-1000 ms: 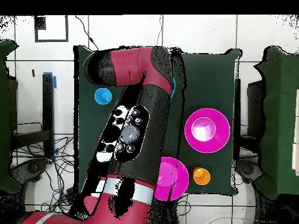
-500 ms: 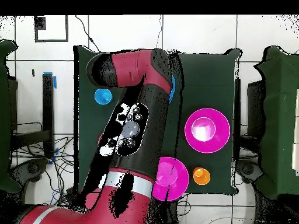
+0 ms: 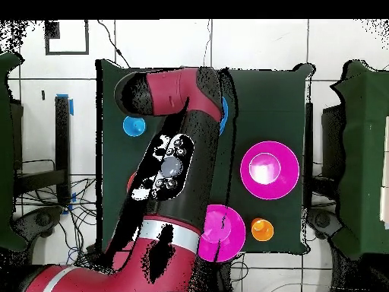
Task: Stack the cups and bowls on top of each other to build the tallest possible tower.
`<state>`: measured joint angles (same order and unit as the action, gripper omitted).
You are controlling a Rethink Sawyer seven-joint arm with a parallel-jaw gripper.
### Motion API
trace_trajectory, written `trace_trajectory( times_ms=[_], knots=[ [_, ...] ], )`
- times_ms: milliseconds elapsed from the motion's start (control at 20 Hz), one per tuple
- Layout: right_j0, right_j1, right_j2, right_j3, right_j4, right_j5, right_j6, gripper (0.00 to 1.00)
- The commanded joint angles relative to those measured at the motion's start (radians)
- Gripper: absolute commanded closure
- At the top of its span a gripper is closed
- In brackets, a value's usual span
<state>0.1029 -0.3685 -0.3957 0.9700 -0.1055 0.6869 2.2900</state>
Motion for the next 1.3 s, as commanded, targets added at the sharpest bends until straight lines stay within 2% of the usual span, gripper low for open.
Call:
trace_trajectory(
  times_ms=[50,350,1300],
  knots=[
    [-0.019,-0.005,0.14,0.12,-0.028,0.004,-0.082,1.0],
    [-0.018,-0.009,0.148,0.151,-0.023,-0.03,-0.049,1.0],
    [-0.011,0.005,0.135,0.161,-0.029,-0.088,0.005,1.0]
  ],
)
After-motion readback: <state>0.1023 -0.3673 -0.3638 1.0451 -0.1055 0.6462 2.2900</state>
